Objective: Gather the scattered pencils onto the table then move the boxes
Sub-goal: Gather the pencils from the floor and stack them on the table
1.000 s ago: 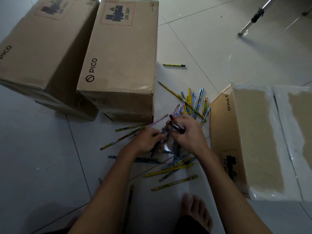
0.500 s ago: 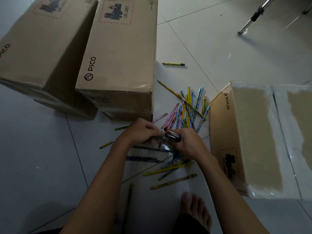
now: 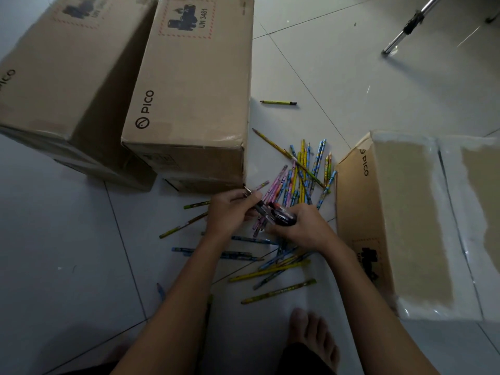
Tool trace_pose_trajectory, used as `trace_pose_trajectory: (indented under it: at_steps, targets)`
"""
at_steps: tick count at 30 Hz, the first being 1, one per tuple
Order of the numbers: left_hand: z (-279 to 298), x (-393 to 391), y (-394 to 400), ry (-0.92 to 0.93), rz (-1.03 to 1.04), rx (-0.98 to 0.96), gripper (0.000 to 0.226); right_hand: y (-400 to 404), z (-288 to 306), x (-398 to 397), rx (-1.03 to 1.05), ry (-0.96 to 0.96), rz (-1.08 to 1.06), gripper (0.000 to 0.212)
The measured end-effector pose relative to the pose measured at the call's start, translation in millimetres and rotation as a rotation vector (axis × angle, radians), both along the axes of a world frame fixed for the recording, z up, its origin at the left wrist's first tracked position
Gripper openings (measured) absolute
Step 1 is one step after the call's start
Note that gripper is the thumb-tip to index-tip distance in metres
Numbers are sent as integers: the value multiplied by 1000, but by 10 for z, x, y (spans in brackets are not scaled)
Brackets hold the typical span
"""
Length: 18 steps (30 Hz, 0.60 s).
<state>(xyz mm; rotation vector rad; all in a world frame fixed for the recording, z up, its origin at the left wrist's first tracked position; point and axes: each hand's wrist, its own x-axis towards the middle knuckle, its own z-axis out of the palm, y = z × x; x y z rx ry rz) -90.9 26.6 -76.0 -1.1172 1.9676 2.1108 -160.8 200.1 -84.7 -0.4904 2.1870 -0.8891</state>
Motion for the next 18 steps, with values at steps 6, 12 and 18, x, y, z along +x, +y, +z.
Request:
trace_pose_trajectory:
  at_steps: [6, 12, 18]
  targets:
    - [91, 9, -38, 15, -334, 41, 16, -67, 107, 11, -280, -103, -152, 18]
    - [111, -9, -21, -19, -421, 10, 7, -137, 113, 20, -306, -218, -90, 30]
    - [135, -37, -39, -25, -379, -10, 18, -154, 142, -25, -246, -283, -76, 29]
